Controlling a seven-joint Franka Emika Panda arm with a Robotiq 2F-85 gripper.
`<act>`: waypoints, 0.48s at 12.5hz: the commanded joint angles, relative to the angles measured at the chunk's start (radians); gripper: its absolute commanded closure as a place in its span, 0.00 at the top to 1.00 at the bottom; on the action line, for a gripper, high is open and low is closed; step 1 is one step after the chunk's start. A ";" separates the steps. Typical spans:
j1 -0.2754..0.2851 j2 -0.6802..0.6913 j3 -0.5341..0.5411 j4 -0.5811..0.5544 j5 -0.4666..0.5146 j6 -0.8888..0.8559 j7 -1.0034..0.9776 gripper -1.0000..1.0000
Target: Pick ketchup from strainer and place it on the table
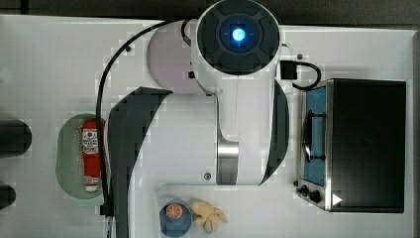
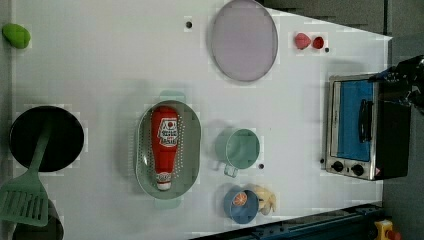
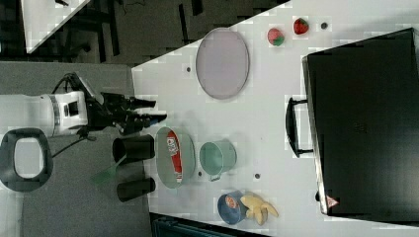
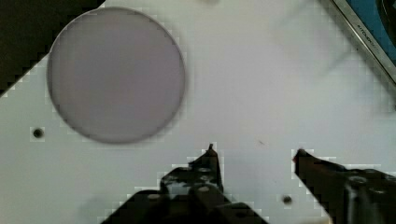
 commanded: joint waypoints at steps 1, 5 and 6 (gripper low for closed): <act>-0.077 -0.197 0.063 -0.041 0.036 -0.140 0.067 0.79; -0.066 -0.183 0.133 -0.041 0.037 -0.127 0.067 1.00; -0.061 -0.176 0.165 -0.041 0.037 -0.121 0.067 1.00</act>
